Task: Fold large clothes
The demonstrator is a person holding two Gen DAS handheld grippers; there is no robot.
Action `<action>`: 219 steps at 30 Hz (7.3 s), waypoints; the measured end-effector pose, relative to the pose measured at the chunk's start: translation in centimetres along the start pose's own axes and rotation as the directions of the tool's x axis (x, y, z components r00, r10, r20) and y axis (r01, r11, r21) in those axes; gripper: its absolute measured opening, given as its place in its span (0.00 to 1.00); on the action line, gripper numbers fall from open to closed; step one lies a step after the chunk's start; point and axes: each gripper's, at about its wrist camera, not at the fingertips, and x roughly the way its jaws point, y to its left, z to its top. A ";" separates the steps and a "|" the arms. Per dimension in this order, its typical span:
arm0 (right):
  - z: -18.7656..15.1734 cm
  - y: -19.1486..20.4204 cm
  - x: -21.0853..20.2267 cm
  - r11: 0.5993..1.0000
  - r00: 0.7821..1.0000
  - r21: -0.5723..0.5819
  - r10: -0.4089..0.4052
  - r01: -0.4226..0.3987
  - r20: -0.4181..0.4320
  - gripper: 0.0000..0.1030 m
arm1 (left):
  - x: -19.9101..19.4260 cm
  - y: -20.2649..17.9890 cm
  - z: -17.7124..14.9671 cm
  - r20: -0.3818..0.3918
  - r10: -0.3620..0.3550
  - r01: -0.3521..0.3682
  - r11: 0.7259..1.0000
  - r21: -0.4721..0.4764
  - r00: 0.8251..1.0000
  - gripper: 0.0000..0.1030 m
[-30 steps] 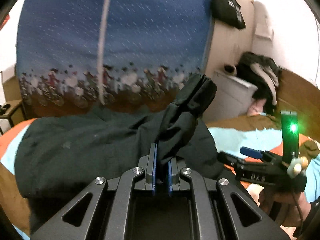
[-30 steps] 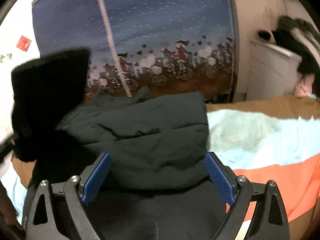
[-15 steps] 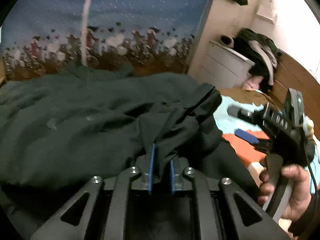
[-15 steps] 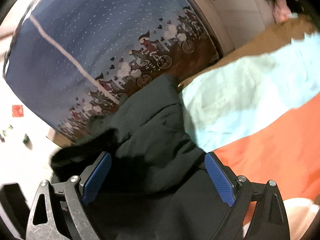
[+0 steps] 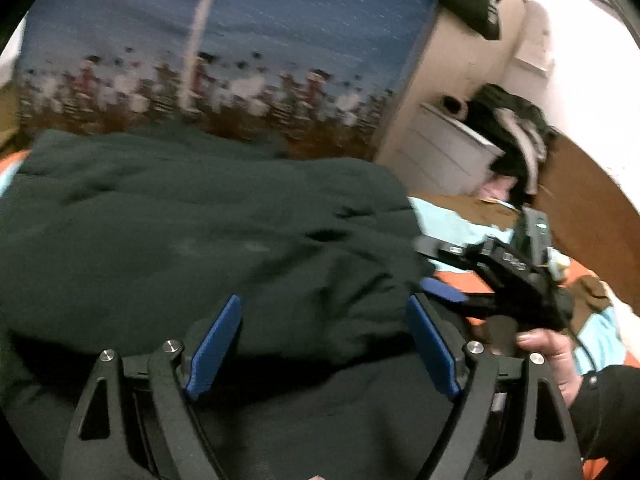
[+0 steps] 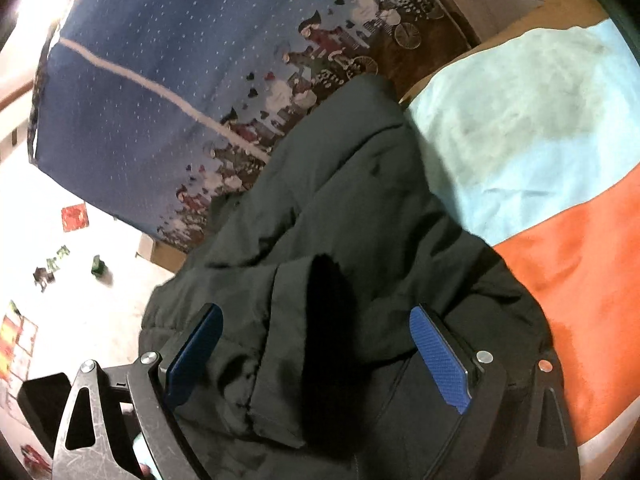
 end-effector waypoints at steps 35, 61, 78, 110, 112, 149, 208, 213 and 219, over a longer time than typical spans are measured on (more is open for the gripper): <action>2.7 8.0 0.0 0.846 0.890 -0.287 -0.400 0.450 0.217 0.09 | -5.8 19.6 2.9 -0.009 0.528 -0.516 0.826 -0.225 0.849 0.81; -2.2 7.7 9.6 0.588 0.835 -0.619 -0.504 0.521 0.223 0.59 | 0.0 22.3 0.6 -0.081 0.527 -0.532 0.831 -0.160 0.846 0.98; -3.6 11.6 3.2 0.712 0.879 -0.523 -0.436 0.468 0.193 0.78 | -5.2 18.6 1.7 -0.100 0.463 -0.473 0.863 -0.179 0.881 0.99; -9.4 33.7 -15.1 0.793 0.902 -0.435 -0.409 0.427 0.140 0.93 | -27.2 2.3 8.9 -0.094 0.351 -0.359 0.929 -0.089 0.932 0.99; -8.5 33.1 -13.7 0.794 0.903 -0.435 -0.404 0.424 0.143 0.93 | -25.7 2.3 9.6 -0.084 0.388 -0.393 0.918 -0.055 0.918 0.99; 15.9 11.2 24.0 0.837 0.933 -0.440 -0.361 0.325 0.002 0.93 | 17.2 20.4 21.6 -0.084 0.402 -0.411 0.887 -0.213 0.912 0.98; 7.5 17.0 9.0 0.827 0.990 -0.562 -0.105 0.037 -0.089 0.51 | 0.4 13.9 3.9 0.041 0.213 -0.211 0.977 -0.042 0.976 0.00; 4.5 13.9 14.1 0.820 0.952 -0.565 -0.238 0.092 -0.192 0.48 | -0.8 14.1 4.5 0.053 0.212 -0.210 0.977 -0.038 0.976 0.00; 5.2 12.6 14.1 0.860 0.970 -0.506 -0.179 0.071 -0.168 0.49 | 1.7 14.6 5.8 0.006 0.218 -0.218 0.974 -0.059 0.976 0.00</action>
